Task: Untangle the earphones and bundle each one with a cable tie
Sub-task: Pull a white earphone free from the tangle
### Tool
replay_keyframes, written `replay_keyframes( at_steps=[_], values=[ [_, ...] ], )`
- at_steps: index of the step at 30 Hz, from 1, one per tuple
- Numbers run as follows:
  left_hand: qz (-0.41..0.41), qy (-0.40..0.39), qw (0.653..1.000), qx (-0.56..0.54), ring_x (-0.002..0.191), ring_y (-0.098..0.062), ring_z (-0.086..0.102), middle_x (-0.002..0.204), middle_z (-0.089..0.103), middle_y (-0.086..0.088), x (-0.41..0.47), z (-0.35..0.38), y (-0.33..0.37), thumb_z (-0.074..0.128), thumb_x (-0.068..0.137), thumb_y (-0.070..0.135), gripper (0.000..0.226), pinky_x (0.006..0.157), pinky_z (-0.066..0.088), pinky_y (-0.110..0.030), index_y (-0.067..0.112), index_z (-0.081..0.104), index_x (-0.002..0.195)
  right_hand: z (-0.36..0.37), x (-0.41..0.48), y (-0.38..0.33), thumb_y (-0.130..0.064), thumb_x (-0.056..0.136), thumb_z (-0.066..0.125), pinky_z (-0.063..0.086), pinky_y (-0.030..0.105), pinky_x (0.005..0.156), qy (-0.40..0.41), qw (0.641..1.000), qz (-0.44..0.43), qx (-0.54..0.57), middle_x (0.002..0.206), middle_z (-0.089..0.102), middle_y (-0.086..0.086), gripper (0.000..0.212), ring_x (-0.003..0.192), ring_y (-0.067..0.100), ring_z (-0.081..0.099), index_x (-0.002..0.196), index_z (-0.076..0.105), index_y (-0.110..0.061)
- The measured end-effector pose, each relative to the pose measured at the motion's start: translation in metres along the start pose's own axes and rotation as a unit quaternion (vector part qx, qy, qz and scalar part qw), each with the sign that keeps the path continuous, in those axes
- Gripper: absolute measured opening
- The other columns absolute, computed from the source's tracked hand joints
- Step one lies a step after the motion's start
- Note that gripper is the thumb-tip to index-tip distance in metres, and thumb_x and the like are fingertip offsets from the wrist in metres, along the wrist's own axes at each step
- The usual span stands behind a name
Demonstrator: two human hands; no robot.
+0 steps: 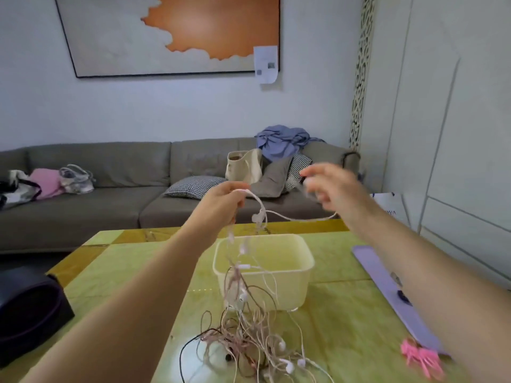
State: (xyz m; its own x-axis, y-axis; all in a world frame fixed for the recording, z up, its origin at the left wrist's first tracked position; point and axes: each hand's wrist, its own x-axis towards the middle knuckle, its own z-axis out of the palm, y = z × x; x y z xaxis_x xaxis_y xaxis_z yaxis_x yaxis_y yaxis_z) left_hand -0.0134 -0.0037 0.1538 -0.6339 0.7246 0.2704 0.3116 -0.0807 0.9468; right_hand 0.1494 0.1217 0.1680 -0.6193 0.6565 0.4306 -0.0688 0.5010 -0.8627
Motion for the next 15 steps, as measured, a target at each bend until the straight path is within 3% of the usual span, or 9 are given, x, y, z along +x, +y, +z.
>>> replay_keyframes(
  at_steps=[3, 4, 7, 8, 11, 15],
  values=[
    [0.082, -0.044, 0.986, 0.138, 0.051, -0.007, 0.045, 0.073, 0.057, 0.004, -0.006, 0.016, 0.021, 0.046, 0.088, 0.006, 0.027, 0.046, 0.036, -0.016, 0.020, 0.064, 0.103, 0.024, -0.013, 0.001, -0.018, 0.083, 0.069, 0.038, 0.011, 0.063, -0.156, 0.985, 0.013, -0.075, 0.109, 0.062, -0.008, 0.048, 0.079, -0.006, 0.056, 0.127, 0.050, -0.026],
    [0.109, -0.053, 0.977, 0.175, 0.055, -0.003, 0.050, 0.076, 0.060, 0.005, -0.010, 0.021, 0.025, 0.045, 0.085, 0.005, 0.029, 0.049, 0.039, -0.013, 0.022, 0.063, 0.102, 0.031, -0.016, 0.002, -0.017, 0.084, 0.069, 0.039, 0.007, 0.059, -0.192, 0.979, 0.004, -0.067, 0.106, 0.064, -0.009, 0.047, 0.078, -0.008, 0.057, 0.125, 0.051, -0.027],
    [0.141, -0.067, 0.968, 0.196, 0.063, -0.002, 0.056, 0.077, 0.063, 0.007, -0.015, 0.027, 0.023, 0.052, 0.080, 0.006, 0.032, 0.063, 0.046, -0.015, 0.027, 0.061, 0.102, 0.040, -0.024, -0.001, -0.019, 0.091, 0.062, 0.035, 0.010, 0.048, -0.219, 0.972, -0.017, -0.087, 0.055, 0.058, -0.015, 0.009, 0.048, -0.003, 0.048, 0.084, 0.061, -0.026],
    [0.145, -0.069, 0.970, 0.185, 0.065, -0.007, 0.058, 0.077, 0.063, 0.005, -0.015, 0.023, 0.019, 0.056, 0.080, 0.008, 0.031, 0.068, 0.048, -0.022, 0.028, 0.059, 0.103, 0.039, -0.025, 0.000, -0.026, 0.093, 0.058, 0.033, 0.017, 0.047, -0.212, 0.972, -0.011, -0.096, 0.045, 0.050, -0.011, 0.020, 0.043, 0.001, 0.041, 0.074, 0.063, -0.023],
    [0.132, -0.059, 0.970, 0.193, 0.066, -0.011, 0.055, 0.080, 0.058, 0.001, -0.014, 0.005, 0.000, 0.064, 0.083, 0.014, 0.032, 0.064, 0.049, -0.028, 0.027, 0.056, 0.112, 0.033, -0.021, 0.001, -0.029, 0.099, 0.046, 0.022, 0.024, 0.046, -0.177, 0.982, 0.013, -0.067, 0.042, 0.035, -0.005, 0.035, 0.041, 0.008, 0.028, 0.075, 0.068, -0.016],
    [0.073, -0.096, 0.965, 0.234, 0.071, -0.013, 0.061, 0.089, 0.063, -0.001, -0.025, -0.003, -0.038, 0.059, 0.090, 0.017, 0.020, 0.072, 0.055, -0.033, 0.026, 0.059, 0.108, 0.035, -0.017, 0.000, -0.012, 0.101, 0.035, 0.027, 0.024, 0.045, -0.113, 0.986, 0.017, 0.122, 0.044, 0.040, -0.001, 0.034, 0.040, 0.010, 0.035, 0.085, 0.065, -0.008]
  ],
)
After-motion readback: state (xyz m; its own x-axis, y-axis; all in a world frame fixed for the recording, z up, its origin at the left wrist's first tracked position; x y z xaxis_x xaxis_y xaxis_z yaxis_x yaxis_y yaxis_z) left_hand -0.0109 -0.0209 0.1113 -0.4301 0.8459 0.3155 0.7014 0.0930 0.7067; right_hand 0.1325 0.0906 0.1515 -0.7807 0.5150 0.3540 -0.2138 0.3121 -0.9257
